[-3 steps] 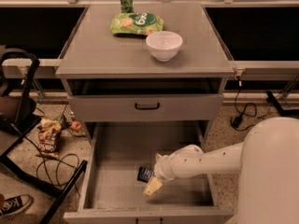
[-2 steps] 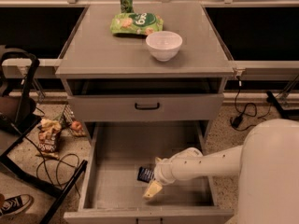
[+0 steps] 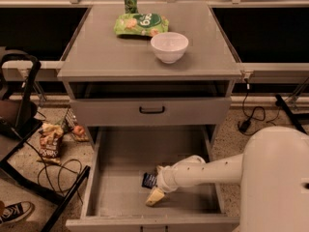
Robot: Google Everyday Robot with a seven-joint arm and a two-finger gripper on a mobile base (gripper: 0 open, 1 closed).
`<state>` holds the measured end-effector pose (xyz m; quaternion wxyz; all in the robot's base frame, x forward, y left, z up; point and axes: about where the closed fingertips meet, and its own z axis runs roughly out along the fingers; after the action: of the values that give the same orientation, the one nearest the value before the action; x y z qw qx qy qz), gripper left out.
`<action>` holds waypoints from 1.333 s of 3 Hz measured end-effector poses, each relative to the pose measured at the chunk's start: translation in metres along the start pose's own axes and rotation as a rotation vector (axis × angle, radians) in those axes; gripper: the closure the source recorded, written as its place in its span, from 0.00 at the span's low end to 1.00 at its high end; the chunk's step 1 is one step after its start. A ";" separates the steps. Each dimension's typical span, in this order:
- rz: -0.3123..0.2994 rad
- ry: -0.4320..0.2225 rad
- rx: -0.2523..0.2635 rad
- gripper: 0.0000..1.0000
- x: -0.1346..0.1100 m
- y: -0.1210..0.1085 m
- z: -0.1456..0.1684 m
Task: Pick rxbar blueberry from middle drawer and place on counter
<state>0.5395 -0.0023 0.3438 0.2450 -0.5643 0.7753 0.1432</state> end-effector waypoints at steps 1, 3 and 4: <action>0.000 0.000 -0.007 0.38 -0.002 0.000 0.001; 0.000 0.000 -0.007 0.93 -0.002 0.000 0.001; 0.000 0.000 -0.007 1.00 -0.008 0.000 -0.006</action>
Offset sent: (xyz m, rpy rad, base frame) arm 0.0003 0.0023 0.0004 0.0018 0.0054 0.0034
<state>0.5402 0.0016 0.3529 0.2432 -0.5650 0.7749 0.1459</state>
